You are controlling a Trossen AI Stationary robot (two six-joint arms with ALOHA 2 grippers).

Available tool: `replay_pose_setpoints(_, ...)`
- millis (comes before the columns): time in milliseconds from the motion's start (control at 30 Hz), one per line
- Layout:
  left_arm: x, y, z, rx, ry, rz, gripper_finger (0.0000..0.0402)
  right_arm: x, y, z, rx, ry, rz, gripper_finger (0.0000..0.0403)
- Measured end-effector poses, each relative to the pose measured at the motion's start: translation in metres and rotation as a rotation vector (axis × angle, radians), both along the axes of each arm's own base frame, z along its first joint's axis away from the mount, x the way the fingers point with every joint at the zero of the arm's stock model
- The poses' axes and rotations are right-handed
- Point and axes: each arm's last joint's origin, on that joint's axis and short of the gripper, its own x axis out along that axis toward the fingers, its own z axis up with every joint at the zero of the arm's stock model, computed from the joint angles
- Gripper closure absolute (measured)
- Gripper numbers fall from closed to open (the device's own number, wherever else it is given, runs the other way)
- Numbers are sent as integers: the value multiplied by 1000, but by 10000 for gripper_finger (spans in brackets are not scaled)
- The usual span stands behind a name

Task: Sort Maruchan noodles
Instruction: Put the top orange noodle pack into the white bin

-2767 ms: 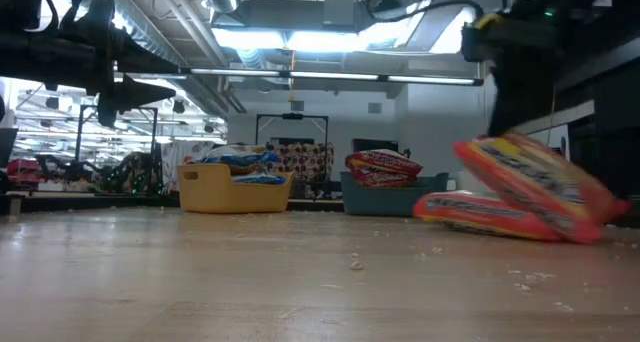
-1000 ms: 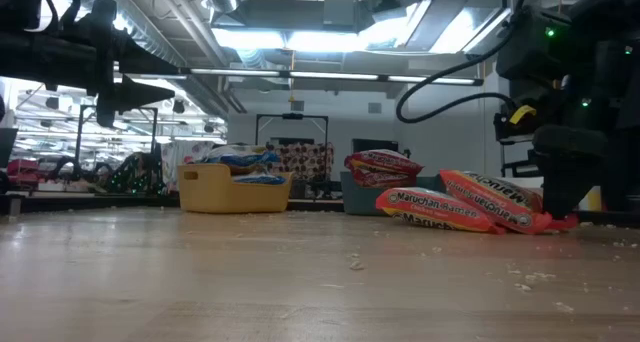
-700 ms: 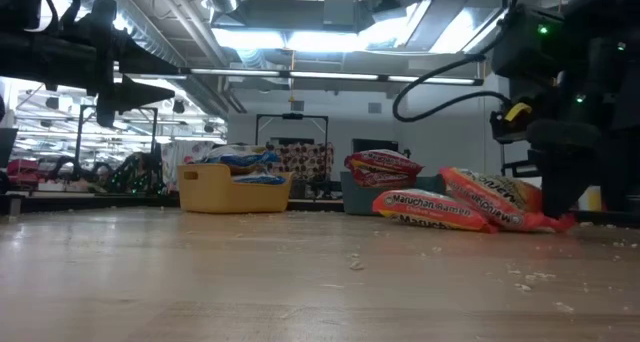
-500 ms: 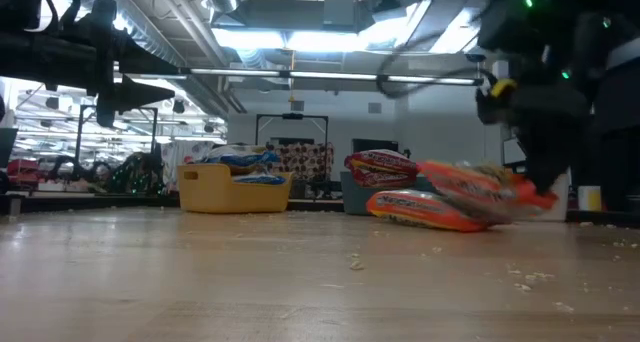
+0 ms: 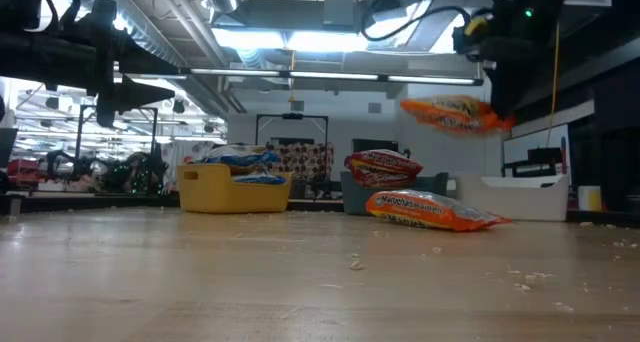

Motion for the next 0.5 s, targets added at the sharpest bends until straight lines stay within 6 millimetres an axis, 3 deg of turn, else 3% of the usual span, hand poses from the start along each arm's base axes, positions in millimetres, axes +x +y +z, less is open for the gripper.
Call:
replay_pose_setpoints(233, 0, 0, 0, 0, 0, -1, 189, -18, -47, 39, -187, 223, -36, 403)
replay_pose_setpoints(367, 0, 0, 0, 0, 0, -1, 189, -35, -76, 41, -194, 352, -118, 403)
replay_pose_setpoints(500, 0, 0, 0, 7, 4, 0, 189, -45, -96, 34, -197, 460, -89, 403)
